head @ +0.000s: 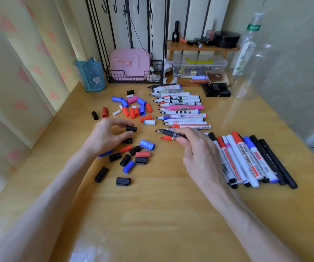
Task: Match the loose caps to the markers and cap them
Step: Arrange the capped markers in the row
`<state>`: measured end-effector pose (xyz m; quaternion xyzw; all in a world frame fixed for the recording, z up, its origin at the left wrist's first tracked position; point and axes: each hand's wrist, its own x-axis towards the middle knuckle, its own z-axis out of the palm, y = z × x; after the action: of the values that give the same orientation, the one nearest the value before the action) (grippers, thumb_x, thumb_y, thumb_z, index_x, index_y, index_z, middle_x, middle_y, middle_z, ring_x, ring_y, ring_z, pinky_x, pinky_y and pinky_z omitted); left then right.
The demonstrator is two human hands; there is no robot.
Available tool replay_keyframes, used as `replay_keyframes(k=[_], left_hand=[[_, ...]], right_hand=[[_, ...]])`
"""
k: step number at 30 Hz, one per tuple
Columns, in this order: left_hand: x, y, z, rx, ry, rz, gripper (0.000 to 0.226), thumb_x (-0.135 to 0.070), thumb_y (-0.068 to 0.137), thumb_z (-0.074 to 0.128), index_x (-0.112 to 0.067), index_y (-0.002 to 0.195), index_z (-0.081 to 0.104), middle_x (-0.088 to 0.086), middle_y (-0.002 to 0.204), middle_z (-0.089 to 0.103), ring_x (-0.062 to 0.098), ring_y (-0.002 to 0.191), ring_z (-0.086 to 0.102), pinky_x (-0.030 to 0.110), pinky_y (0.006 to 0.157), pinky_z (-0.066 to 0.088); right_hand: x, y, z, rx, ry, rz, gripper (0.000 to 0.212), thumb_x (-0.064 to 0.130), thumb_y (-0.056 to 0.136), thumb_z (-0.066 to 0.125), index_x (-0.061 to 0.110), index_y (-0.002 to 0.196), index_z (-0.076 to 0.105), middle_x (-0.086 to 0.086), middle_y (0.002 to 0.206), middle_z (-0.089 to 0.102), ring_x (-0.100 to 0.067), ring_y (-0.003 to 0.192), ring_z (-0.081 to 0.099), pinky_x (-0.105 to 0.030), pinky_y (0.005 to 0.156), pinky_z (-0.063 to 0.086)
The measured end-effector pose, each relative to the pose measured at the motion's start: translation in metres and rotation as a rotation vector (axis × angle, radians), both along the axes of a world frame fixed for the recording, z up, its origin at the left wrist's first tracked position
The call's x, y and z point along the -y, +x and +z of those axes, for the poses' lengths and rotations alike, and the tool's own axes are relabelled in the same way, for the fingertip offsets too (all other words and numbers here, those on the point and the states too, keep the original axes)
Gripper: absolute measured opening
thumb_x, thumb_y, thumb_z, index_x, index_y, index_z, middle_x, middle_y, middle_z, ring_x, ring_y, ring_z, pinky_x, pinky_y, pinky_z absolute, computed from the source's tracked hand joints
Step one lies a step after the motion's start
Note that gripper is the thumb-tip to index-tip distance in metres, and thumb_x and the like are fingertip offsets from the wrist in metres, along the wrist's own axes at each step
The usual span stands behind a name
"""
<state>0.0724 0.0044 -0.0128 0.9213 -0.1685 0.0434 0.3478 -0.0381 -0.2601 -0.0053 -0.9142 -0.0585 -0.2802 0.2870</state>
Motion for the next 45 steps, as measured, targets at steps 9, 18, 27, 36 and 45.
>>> replay_keyframes(k=[9, 18, 27, 36, 45], left_hand=[[-0.010, 0.016, -0.005, 0.006, -0.027, 0.099, 0.012, -0.033, 0.093, 0.077, -0.028, 0.103, 0.080, -0.014, 0.101, 0.076, 0.003, 0.100, 0.068, 0.021, 0.089, 0.049], [-0.031, 0.071, -0.014, 0.062, 0.270, 0.462, 0.055, -0.042, 0.095, 0.070, -0.029, 0.146, 0.055, 0.009, 0.129, 0.070, 0.044, 0.131, 0.047, 0.055, 0.108, 0.033], [-0.025, 0.068, -0.022, 0.260, 0.139, 0.454, 0.031, -0.020, 0.093, 0.074, -0.020, 0.124, 0.073, 0.005, 0.111, 0.077, 0.035, 0.111, 0.061, 0.049, 0.097, 0.040], [-0.013, 0.007, 0.014, 0.132, -0.180, 0.152, 0.022, -0.024, 0.095, 0.075, -0.018, 0.116, 0.074, 0.008, 0.091, 0.064, 0.024, 0.085, 0.060, 0.027, 0.074, 0.045], [0.026, -0.072, 0.030, -0.143, -0.671, 0.031, 0.024, -0.009, 0.085, 0.080, 0.000, 0.102, 0.066, 0.001, 0.090, 0.080, 0.011, 0.076, 0.073, 0.016, 0.066, 0.054]], right_hand=[[0.002, 0.004, -0.005, -0.029, -0.009, -0.013, 0.022, 0.007, 0.098, 0.066, 0.021, 0.115, 0.069, 0.009, 0.105, 0.071, -0.017, 0.096, 0.064, -0.031, 0.079, 0.049], [0.006, 0.005, -0.007, -0.040, -0.003, -0.009, 0.022, 0.009, 0.099, 0.063, 0.022, 0.115, 0.067, 0.010, 0.104, 0.069, -0.017, 0.095, 0.064, -0.035, 0.082, 0.051], [0.005, 0.005, -0.005, -0.051, -0.004, -0.011, 0.022, 0.009, 0.098, 0.064, 0.022, 0.115, 0.067, 0.010, 0.105, 0.070, -0.014, 0.095, 0.062, -0.030, 0.082, 0.048], [0.003, 0.002, -0.003, -0.044, 0.075, 0.043, 0.017, 0.011, 0.101, 0.063, 0.022, 0.114, 0.068, 0.011, 0.105, 0.070, -0.009, 0.095, 0.060, -0.017, 0.076, 0.040], [0.004, 0.002, -0.003, -0.125, 0.184, 0.153, 0.024, 0.017, 0.102, 0.063, 0.028, 0.121, 0.071, 0.011, 0.111, 0.067, -0.007, 0.107, 0.061, -0.022, 0.091, 0.048]])
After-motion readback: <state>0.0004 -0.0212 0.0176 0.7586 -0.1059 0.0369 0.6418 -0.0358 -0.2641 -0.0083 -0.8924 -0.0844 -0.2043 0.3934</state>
